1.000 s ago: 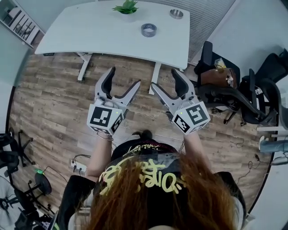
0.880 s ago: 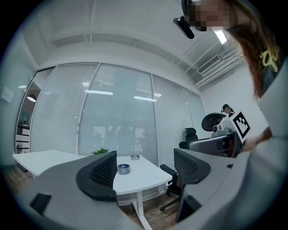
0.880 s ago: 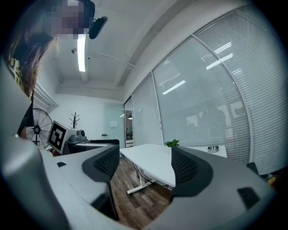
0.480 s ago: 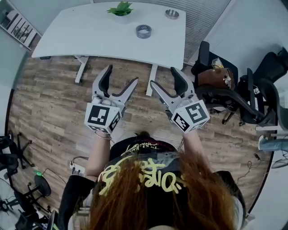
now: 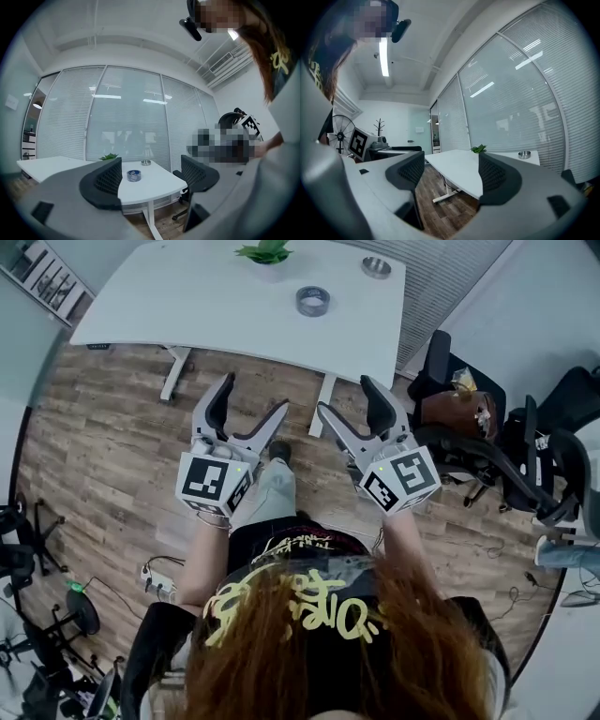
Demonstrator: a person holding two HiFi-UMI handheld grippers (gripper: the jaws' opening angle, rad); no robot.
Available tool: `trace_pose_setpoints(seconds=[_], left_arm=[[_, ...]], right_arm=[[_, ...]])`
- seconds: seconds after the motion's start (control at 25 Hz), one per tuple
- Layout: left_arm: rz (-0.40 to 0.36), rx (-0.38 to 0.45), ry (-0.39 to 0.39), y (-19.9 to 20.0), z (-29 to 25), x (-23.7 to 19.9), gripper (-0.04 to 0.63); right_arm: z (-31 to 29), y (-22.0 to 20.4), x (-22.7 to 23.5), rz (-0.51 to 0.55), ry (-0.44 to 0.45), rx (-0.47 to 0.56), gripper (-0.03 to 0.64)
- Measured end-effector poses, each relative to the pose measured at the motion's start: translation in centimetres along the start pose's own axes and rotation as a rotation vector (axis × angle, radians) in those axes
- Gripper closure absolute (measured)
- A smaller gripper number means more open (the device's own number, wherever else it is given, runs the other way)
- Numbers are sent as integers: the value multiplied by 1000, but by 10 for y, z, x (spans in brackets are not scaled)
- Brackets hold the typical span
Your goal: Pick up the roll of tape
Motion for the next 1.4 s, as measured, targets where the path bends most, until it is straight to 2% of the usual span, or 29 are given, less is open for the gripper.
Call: trace_pose_setpoints(seconds=[0.36, 0.64, 1.04, 1.4], left_arm=[[7, 38, -42, -18, -65, -31, 206], [14, 45, -81, -33, -127, -72, 206], [13, 26, -149, -48, -219, -126, 206], [22, 13, -203, -62, -278, -165, 206]], right_arm=[[-41, -8, 43, 54, -12, 10, 275], [-92, -22, 88, 59, -46, 8, 275], [-171, -28, 155, 59, -99, 13, 275], [-228, -40, 193, 54, -126, 10, 275]])
Point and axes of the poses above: the fingertips, and each gripper's own axes: z backward along the fingers, x to its right, y out of its top, the point moved 1 cm from there along z, backward along the fingers, and after that the axes turned 13 degrees about x, right-handed, at the moved point
